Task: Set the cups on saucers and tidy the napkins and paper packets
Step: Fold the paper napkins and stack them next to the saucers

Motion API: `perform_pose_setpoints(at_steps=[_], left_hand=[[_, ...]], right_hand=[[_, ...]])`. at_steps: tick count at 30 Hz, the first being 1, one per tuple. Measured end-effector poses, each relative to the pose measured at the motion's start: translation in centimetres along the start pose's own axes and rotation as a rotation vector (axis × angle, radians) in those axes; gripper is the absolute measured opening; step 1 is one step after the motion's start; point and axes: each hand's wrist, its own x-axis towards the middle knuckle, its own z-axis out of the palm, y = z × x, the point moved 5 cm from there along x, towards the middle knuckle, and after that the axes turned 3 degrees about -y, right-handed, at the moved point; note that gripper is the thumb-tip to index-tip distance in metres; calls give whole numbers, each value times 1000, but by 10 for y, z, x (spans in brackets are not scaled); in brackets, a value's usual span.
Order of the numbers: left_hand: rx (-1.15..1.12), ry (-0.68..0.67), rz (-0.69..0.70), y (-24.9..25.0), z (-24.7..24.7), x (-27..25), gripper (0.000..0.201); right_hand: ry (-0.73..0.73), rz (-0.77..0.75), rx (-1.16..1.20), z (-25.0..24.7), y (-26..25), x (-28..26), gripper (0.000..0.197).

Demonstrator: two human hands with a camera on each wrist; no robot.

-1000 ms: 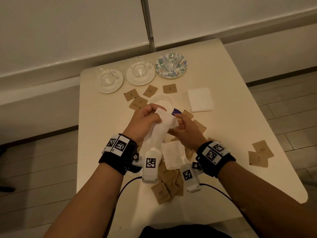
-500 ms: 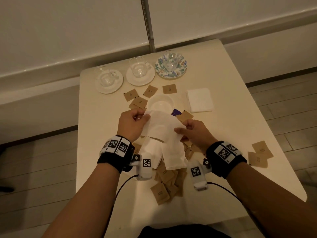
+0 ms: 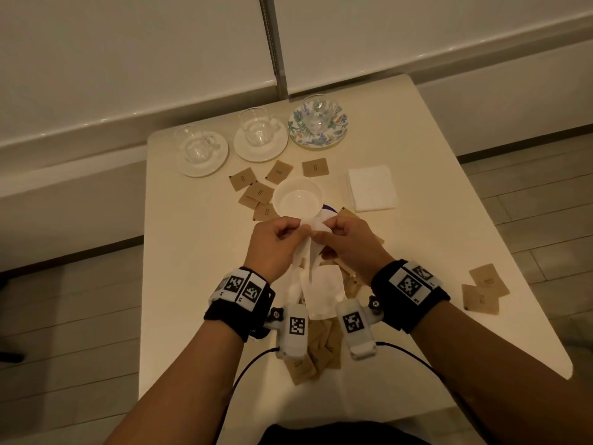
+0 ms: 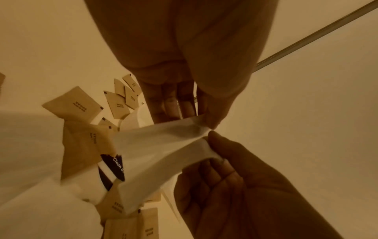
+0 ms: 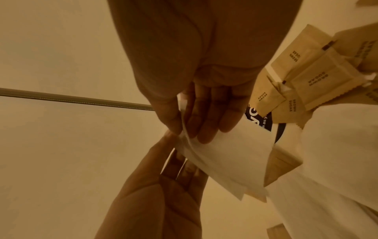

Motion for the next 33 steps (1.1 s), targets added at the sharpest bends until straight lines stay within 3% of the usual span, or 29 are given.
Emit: perform_pose_setpoints(at_steps=[3, 5, 10, 14, 17, 21, 27, 29, 33], left_hand=[[-16, -6, -7, 1, 3, -3, 9], [-34, -12, 1, 3, 4, -4, 7], [-56, -136, -17, 2, 4, -5, 29], [61, -25, 50, 4, -4, -1, 12], [45, 1, 48, 7, -9, 3, 15], [3, -53, 33, 12, -13, 2, 9], [-4, -111, -22, 11, -18, -1, 8], [-5, -143, -11, 13, -18, -3, 8], [27, -188, 12, 15, -22, -4, 9]], right_hand=[[-20, -6, 13, 1, -2, -1, 7], [-30, 12, 53, 2, -4, -2, 13], [-68, 70, 90, 2, -7, -6, 28], [-62, 63, 82, 2, -11, -5, 25], [62, 5, 24, -7, -14, -3, 18], [206, -118, -144, -19, -19, 4, 27], [99, -126, -439, -19, -11, 11, 45], [26, -129, -433, -17, -10, 9, 49], [-137, -329, -610, -5, -22, 1, 43]])
